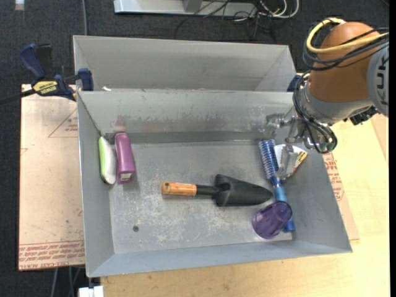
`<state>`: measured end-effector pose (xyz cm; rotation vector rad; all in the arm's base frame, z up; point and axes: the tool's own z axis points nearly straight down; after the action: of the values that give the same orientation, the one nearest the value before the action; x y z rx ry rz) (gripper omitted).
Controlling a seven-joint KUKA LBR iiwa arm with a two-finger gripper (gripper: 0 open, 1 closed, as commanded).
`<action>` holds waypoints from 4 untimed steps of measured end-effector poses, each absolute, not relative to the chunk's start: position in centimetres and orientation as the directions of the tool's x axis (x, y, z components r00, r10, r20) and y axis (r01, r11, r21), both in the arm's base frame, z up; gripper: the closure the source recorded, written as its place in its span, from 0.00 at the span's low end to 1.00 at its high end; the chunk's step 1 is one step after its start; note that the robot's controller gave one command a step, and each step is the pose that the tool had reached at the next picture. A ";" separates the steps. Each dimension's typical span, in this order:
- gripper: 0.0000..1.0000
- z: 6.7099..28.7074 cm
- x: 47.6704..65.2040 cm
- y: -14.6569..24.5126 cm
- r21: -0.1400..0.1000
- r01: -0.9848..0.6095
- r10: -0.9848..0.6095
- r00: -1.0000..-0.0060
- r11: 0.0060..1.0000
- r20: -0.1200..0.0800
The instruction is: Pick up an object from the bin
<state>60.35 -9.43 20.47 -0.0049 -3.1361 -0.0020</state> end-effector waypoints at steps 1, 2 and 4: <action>0.00 21.0 60.5 -9.4 0.000 0.000 0.000 -1.000 1.000 -0.002; 0.00 8.8 59.9 -4.0 0.001 -0.059 -0.059 -0.998 0.998 0.001; 0.00 9.9 57.3 -1.3 0.002 0.025 0.025 -1.000 1.000 0.002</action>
Offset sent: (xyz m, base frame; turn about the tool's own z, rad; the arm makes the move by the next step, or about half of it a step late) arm -0.0069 0.0612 -0.1347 -0.0700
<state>57.35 -1.34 9.87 -0.0386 -3.1391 -0.0031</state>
